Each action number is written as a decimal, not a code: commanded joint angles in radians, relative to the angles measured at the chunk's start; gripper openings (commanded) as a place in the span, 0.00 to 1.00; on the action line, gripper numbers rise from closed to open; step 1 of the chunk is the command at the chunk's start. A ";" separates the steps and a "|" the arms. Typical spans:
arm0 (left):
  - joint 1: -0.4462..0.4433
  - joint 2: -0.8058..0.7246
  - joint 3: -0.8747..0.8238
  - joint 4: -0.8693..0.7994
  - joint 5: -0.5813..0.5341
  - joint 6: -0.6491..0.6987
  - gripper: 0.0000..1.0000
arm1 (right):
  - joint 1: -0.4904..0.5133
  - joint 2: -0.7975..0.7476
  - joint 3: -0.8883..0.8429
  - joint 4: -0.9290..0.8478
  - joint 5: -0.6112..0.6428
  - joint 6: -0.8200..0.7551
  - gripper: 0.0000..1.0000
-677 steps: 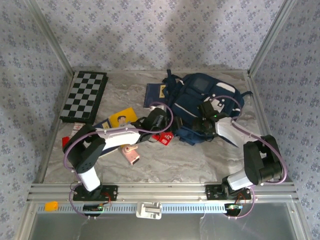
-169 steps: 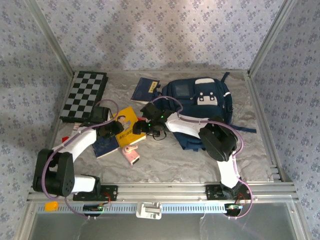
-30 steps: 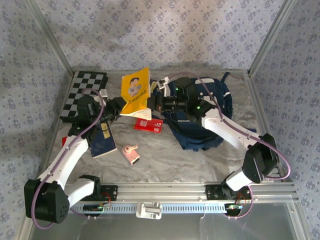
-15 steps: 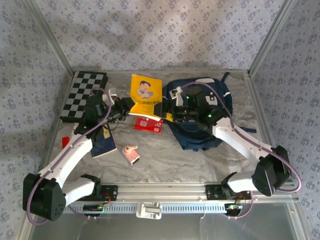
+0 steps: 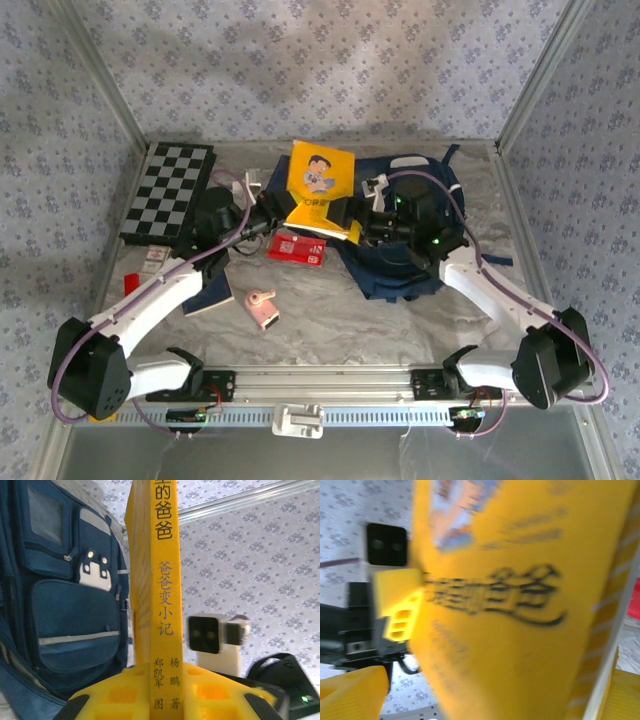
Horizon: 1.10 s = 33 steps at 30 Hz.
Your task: Pack books, pencil case, and school supplies into a backpack
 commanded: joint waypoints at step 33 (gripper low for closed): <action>-0.098 0.048 0.165 -0.499 -0.194 0.795 0.48 | -0.129 -0.314 -0.003 -0.613 0.304 -0.266 0.00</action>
